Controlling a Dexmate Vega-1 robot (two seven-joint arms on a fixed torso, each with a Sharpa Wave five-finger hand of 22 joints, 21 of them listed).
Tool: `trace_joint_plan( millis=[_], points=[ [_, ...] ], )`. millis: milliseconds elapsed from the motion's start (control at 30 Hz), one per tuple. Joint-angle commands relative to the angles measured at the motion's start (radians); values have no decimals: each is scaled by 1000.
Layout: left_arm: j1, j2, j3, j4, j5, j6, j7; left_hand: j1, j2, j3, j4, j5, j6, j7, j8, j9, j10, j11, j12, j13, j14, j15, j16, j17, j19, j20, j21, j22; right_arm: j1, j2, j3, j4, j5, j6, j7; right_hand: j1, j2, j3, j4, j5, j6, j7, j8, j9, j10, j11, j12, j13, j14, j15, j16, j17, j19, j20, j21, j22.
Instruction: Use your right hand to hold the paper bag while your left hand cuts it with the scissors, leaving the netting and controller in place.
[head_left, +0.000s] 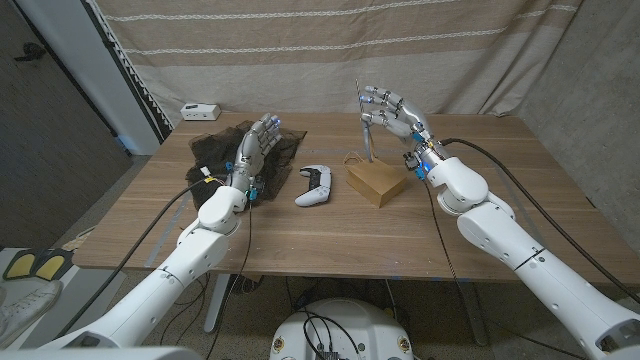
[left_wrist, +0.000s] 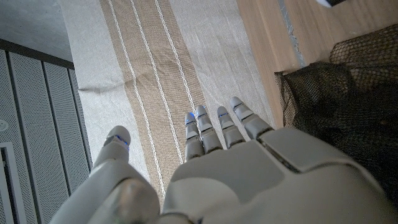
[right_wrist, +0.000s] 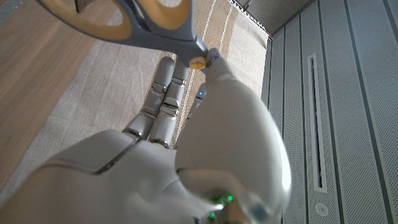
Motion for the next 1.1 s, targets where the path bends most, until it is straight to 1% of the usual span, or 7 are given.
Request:
trace_joint_plan(
  millis=[33, 133, 367, 467, 767, 833, 1100],
  points=[
    [-17, -3, 12, 12, 9, -8, -15, 11, 1, 0, -2, 4, 6, 1, 0, 2, 7, 0, 3, 2, 8, -110, -3, 4, 5, -80, 0, 2, 1, 18, 8, 18, 42, 18, -3, 8, 3, 3, -3, -5, 5, -2, -4, 1, -3, -4, -5, 1, 119, -246, 4, 8, -6, -127, 8, -2],
    [-16, -1, 16, 5, 12, -3, -17, 12, 1, 0, -2, 4, 8, 3, 0, 2, 8, -1, 3, 2, 8, -111, -3, 4, 5, -80, 0, 2, 2, 28, 9, 33, 101, 24, 36, 8, 2, 4, -4, -7, 5, -2, -5, 1, -1, -3, -6, 1, 119, -246, 3, 8, -7, -127, 11, -5],
    [-15, 7, 28, -8, 11, 21, -27, 26, 8, 6, -6, 5, 35, -3, 9, 2, 12, -4, 4, 2, 9, -112, -3, 4, 5, -81, 0, 2, 1, 33, 8, 29, 107, 15, 19, 8, 3, 7, -3, -11, 4, -5, -6, 1, -3, -8, -10, 1, 119, -246, 1, 9, -10, -127, 15, -10],
    [-18, 8, 34, -10, 12, 26, -33, 45, 17, 16, -12, 7, 65, -10, 18, 2, 13, -4, 4, 2, 8, -113, -3, 3, 5, -81, -1, 2, 1, 38, 6, 30, 112, 12, 14, 8, 4, 8, -4, -12, 4, -5, -7, 0, -2, -5, -11, 1, 118, -246, 0, 9, -11, -128, 18, -13],
    [-19, 9, 53, -21, 18, 32, -49, 74, 29, 30, -20, 8, 68, -13, 16, 2, 17, -6, 5, 2, 8, -116, -4, 3, 5, -83, -1, 1, 6, 63, 4, 52, 144, 28, 24, 7, 5, 11, -3, -17, 6, -7, -8, 0, -3, -3, -15, 1, 117, -246, -1, 11, -15, -128, 23, -20],
    [-18, 7, 56, -22, 14, 32, -53, 80, 31, 33, -21, 9, 69, -13, 15, 2, 17, -7, 4, 2, 8, -115, -4, 3, 4, -83, -1, 1, 6, 66, 4, 54, 142, 31, 19, 7, 5, 13, -3, -18, 7, -7, -8, -1, -5, -13, -18, 1, 117, -246, -2, 12, -17, -128, 24, -23],
    [-23, 6, 73, -26, 19, 39, -66, 97, 33, 39, -25, 8, 77, -13, 16, 2, 19, -7, 4, 3, 8, -116, -4, 2, 3, -84, -2, 1, 2, 81, 6, 63, 145, 49, 7, 6, 5, 15, -3, -22, 8, -10, -8, -1, -5, -11, -21, 1, 117, -246, -3, 14, -21, -128, 28, -28]
  ],
)
